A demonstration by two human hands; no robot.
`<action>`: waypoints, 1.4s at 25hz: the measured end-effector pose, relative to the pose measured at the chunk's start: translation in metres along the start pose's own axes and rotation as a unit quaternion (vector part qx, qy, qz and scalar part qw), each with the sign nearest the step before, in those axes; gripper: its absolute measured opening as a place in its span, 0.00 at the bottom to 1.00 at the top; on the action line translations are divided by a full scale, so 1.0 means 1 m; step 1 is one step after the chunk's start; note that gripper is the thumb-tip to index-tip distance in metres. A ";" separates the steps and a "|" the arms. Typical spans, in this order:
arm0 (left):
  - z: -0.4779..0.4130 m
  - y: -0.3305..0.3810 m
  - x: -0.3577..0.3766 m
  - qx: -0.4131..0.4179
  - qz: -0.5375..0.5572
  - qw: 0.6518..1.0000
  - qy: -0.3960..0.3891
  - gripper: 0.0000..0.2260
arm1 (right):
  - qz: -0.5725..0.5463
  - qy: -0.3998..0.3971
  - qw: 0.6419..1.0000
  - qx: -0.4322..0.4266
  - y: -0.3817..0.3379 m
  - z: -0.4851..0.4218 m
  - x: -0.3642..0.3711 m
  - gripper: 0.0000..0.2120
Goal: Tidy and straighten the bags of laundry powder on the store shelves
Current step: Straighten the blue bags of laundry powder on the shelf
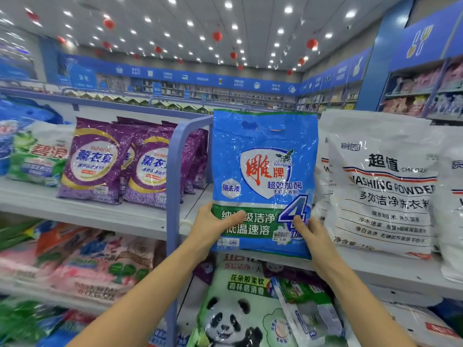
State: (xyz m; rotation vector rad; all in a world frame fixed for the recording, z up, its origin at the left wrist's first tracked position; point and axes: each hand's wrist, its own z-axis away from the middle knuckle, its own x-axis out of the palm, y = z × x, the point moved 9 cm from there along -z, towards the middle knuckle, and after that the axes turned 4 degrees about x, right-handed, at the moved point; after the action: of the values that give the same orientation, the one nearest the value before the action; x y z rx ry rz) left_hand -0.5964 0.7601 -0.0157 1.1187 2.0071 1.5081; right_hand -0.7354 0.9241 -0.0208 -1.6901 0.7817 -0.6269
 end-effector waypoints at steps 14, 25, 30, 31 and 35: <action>0.113 0.117 -0.272 0.052 -0.085 0.979 0.180 0.29 | -0.102 -0.203 0.973 -0.031 -0.049 0.041 0.303 0.09; 0.126 0.185 -0.565 0.040 -0.208 0.955 0.210 0.27 | -0.093 -0.222 0.971 -0.012 -0.038 0.029 0.616 0.10; 0.084 0.193 -0.662 0.051 -0.191 0.948 0.251 0.15 | -0.081 -0.223 0.971 -0.003 -0.034 -0.001 0.711 0.16; 0.072 0.189 -0.680 0.052 -0.182 0.945 0.265 0.15 | -0.076 -0.224 0.972 -0.002 -0.029 -0.013 0.726 0.24; 0.023 0.176 -0.739 0.035 -0.184 0.933 0.308 0.19 | -0.060 -0.220 0.973 0.017 -0.010 -0.062 0.775 0.46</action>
State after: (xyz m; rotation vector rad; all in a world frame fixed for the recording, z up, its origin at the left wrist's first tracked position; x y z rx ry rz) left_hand -0.0693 0.2139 0.0291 0.2494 2.5033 1.7218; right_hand -0.2846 0.2920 0.0134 -1.7684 0.3521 -0.3221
